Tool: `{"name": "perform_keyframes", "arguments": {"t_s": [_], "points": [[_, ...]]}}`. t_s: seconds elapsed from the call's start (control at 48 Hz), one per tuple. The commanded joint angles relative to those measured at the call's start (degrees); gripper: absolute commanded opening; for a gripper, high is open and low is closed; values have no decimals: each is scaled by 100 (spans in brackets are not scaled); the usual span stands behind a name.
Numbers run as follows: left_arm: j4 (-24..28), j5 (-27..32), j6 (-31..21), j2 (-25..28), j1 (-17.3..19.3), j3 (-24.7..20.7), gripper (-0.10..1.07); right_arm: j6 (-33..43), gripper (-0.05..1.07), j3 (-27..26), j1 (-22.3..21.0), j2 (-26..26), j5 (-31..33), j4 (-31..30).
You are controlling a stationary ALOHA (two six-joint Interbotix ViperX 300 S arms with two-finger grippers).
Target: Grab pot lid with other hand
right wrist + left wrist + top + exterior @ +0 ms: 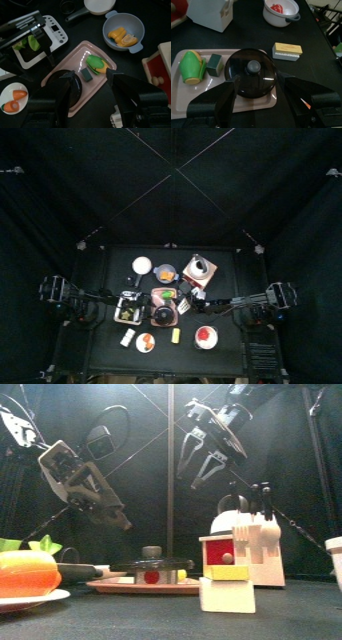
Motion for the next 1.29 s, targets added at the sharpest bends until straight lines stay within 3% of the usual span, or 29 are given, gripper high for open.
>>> {"name": "perform_keyframes", "arguments": {"t_s": [0.0, 0.354, 0.562, 1.271], "points": [[35, -18, 9, 255, -105, -316, 94, 9, 86, 35, -53, -255, -18, 18], [70, 105, 97, 896, -158, -879, 94, 9, 86, 246, -62, -369, -97, 70], [9, 475, 290, 1134, -149, -1134, 94, 0, 86, 281, -62, -360, -97, 62], [-114, 677, 571, 1230, -158, -1213, 92, 9, 86, 343, -62, -325, -149, 88]]}}
